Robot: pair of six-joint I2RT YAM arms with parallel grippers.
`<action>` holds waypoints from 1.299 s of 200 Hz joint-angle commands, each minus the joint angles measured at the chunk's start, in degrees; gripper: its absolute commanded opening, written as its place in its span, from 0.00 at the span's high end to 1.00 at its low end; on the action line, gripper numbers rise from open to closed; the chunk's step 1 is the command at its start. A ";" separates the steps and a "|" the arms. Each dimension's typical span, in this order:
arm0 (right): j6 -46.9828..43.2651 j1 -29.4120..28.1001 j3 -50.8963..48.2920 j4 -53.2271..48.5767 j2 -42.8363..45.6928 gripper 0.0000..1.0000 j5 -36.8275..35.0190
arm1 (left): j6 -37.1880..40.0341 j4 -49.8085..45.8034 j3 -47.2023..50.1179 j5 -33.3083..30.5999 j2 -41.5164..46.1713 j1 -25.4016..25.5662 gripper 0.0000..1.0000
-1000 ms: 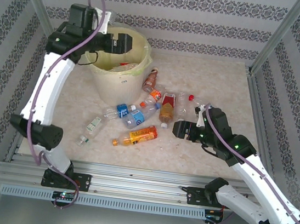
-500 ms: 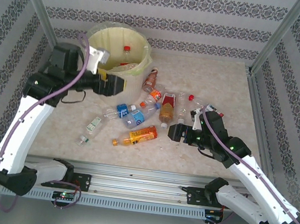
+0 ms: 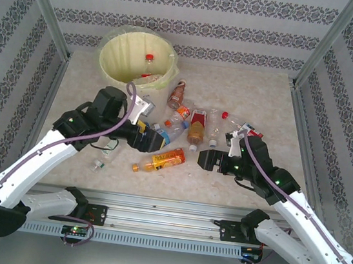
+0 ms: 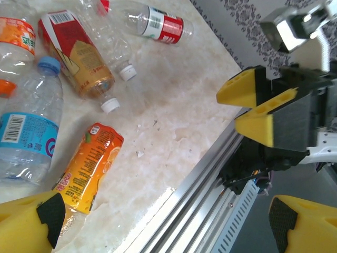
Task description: Put the plastic bottles in the bin
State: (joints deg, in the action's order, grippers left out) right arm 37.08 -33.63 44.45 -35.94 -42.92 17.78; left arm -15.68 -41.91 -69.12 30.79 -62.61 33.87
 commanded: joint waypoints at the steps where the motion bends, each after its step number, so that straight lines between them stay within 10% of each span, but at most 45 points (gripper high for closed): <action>1: -0.86 -0.56 -1.03 1.14 1.38 0.02 3.46 | 1.16 2.37 0.77 -4.16 -2.36 2.64 0.00; 260: 0.01 2.16 -1.63 -1.67 4.22 0.02 4.27 | 17.79 -6.02 -2.14 -23.49 -37.64 11.92 0.23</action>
State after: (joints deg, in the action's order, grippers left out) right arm 37.19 -32.34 44.12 -37.06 -39.35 21.98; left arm 0.95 -44.99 -69.63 7.64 -98.80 44.69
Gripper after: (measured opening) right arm 0.981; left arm 0.772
